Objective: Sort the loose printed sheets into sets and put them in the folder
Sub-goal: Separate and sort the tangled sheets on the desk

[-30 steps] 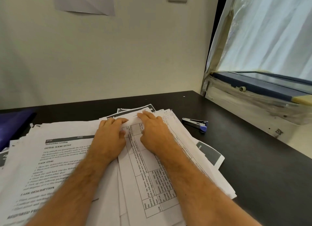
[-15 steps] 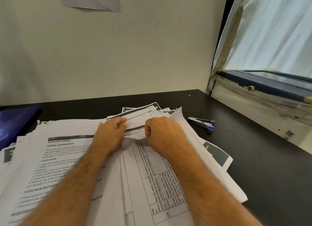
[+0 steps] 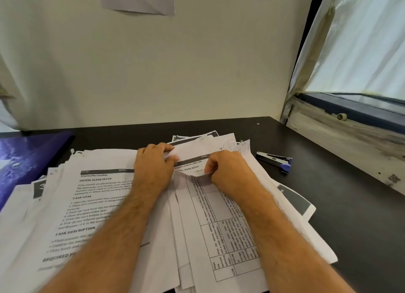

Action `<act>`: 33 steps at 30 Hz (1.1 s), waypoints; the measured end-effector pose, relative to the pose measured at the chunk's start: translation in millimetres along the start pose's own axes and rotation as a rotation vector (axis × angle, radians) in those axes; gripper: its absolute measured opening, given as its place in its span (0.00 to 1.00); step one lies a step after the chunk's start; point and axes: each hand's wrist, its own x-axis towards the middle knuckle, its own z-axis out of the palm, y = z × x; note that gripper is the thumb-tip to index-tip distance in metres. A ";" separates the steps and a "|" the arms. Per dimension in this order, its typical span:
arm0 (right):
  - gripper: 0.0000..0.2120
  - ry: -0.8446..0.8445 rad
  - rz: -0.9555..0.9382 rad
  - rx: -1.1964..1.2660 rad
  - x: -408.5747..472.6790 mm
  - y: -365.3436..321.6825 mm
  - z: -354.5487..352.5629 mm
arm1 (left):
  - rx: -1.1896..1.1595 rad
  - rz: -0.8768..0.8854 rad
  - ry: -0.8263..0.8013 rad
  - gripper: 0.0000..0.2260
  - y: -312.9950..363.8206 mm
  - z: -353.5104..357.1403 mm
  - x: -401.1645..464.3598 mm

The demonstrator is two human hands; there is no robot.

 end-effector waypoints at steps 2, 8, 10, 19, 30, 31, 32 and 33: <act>0.10 0.016 -0.002 0.021 0.3 1.8 -1.2 | -0.084 0.007 0.057 0.11 1.5 -2.8 -3.5; 0.08 0.138 -0.102 0.055 -1.3 7.1 0.5 | -0.200 0.074 0.134 0.02 9.7 -11.2 -10.1; 0.15 0.182 -0.171 0.093 -1.9 6.2 4.2 | -0.188 0.177 0.132 0.03 12.0 -13.3 -14.3; 0.08 0.171 -0.127 -0.140 3.6 11.2 -1.4 | -0.560 0.146 -0.065 0.15 26.7 -17.9 -28.5; 0.06 0.036 -0.062 -0.091 2.7 14.2 -1.2 | 0.322 -0.060 -0.334 0.27 12.1 -3.4 -7.8; 0.07 0.039 -0.064 -0.078 2.9 14.7 -1.5 | 0.314 -0.064 -0.331 0.26 12.0 -3.2 -7.1; 0.08 0.045 -0.068 -0.064 2.5 15.1 -2.0 | 0.304 -0.067 -0.323 0.26 11.3 -3.4 -6.9; 0.09 0.050 -0.071 -0.053 2.4 15.8 -2.1 | 0.278 -0.074 -0.311 0.25 10.1 -3.0 -6.5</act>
